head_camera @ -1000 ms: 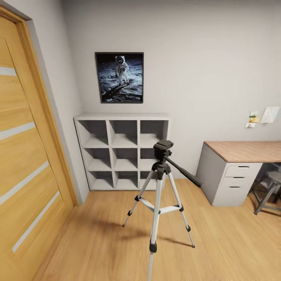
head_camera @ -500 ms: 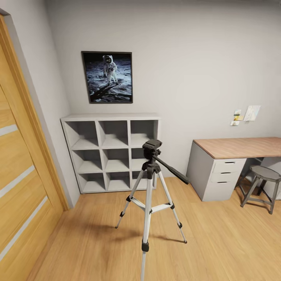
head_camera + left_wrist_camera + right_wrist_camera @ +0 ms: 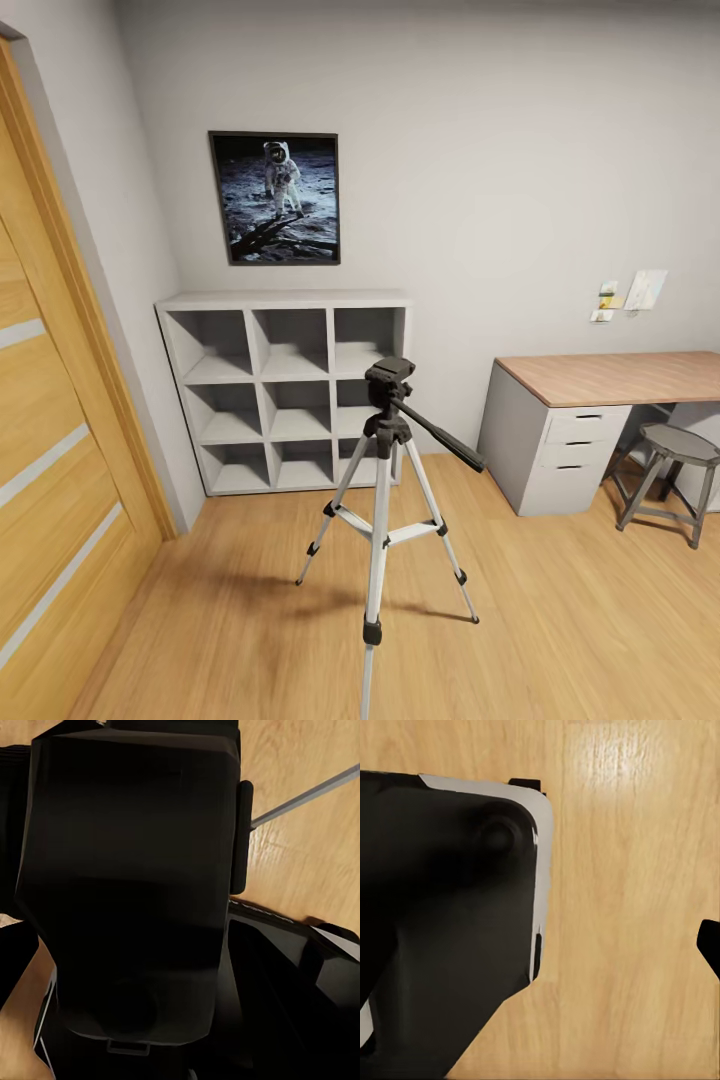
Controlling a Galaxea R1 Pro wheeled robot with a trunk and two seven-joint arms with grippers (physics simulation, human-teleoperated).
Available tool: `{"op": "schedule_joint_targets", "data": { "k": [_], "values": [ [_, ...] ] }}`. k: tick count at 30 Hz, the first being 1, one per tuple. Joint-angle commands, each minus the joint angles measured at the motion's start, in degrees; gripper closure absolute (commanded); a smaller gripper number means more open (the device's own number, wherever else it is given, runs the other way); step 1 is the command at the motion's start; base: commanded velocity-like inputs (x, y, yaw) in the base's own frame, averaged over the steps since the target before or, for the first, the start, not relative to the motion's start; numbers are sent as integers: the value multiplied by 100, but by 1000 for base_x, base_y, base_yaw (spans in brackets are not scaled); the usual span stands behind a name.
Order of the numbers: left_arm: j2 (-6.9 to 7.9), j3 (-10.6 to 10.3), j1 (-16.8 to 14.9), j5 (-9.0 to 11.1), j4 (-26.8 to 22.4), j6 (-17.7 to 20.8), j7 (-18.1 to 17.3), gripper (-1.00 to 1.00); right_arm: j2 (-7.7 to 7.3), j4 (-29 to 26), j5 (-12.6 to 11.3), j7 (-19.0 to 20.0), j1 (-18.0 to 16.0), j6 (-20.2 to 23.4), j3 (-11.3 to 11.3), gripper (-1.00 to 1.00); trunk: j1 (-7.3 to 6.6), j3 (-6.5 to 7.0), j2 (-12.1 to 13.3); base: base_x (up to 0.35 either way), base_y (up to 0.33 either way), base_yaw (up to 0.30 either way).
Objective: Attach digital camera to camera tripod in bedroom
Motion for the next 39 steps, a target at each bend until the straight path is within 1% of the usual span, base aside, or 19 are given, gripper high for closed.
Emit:
{"op": "schedule_joint_targets", "data": {
  "k": [1, 3, 9, 13, 16, 19, 25, 26, 27, 28, 29, 30, 31, 32, 34, 36, 38, 39],
  "values": [
    [1, 0, -4, 28, -1, 10, -20, 100, 11, -28, 92, -2, 29, -22, 3, -100, 2, -10, -8, 0, 0, 0],
    [1, 0, -4, 25, -2, 10, -20, 100, 5, -65, 157, -16, 91, -45, 69, -100, 2, -10, -8, 0, 0, 0],
    [1, 0, -4, 23, -2, 10, -20, 100, 12, -90, 349, -78, 94, -107, 264, -100, 2, -10, -8, 0, 0, 0],
    [1, 0, -4, 23, -1, 10, -20, 100, -27, -213, 426, -59, 34, 20, 391, -100, 2, -10, -8, 0, 0, 0],
    [1, 0, -4, 25, -2, 10, -20, 100, -14, -311, 444, -23, -65, 117, 484, -100, 2, -10, -8, 0, 0, 0],
    [1, 0, -4, 28, -2, 10, -20, 100, -7, -408, 401, 60, -163, 213, 496, -100, 2, -10, -8, 0, 0, 0],
    [1, 0, -4, 24, -2, 10, -20, 100, 2, -603, 374, 253, -232, 406, 462, -100, 2, -10, -8, 0, 0, 0],
    [1, 0, -4, 24, -2, 10, -20, 100, 3, -5076, 370, 822, -247, 3480, 459, -100, 2, -10, -8, 0, 0, 0],
    [1, 0, -4, 25, -2, 10, -20, 100, 4, -5340, 368, 846, -263, 3593, 454, -100, 2, -10, -8, 0, 0, 0],
    [1, 0, -4, 25, -2, 11, -20, 100, 6, -5919, 364, 870, -371, 3754, 441, -100, 2, -10, -8, 0, 0, 0],
    [1, 0, -4, 25, -2, 11, -20, 100, 6, -5997, 364, 873, -406, 3768, 441, -100, 2, -10, -8, 0, 0, 0],
    [4, 0, -4, 24, -2, 10, -20, 100, 7, -6171, 358, 893, -562, 3835, 437, -100, 2, -10, -8, 0, 0, 0],
    [7, 0, -4, 24, -2, 10, -20, 100, 7, -6258, 326, 910, -767, 3997, 391, -100, 2, -10, -8, 0, 0, 0],
    [8, 0, -4, 24, -2, 10, -20, 100, 7, -6270, 302, 918, -841, 4076, 353, -100, 2, -10, -8, 0, 0, 0],
    [9, 0, -4, 23, -2, 10, -20, 100, 1, -6286, 147, 944, -1137, 4423, 142, -100, 2, -10, -8, 0, 0, 0],
    [10, 0, -4, 23, -2, 10, -20, 100, -5, -6291, 28, 956, -1405, 4657, 24, -100, 2, -10, -8, 0, 0, 0],
    [10, 0, -4, 23, -2, 10, -20, 100, -4, -6283, -68, 962, -1781, 4845, -49, -100, 2, -10, -8, 0, 0, 0],
    [10, 0, -4, 23, -2, 10, -20, 100, -2, -6274, -82, 962, -1884, 4875, -59, -100, 2, -10, -8, 0, 0, 0]
  ]
}}
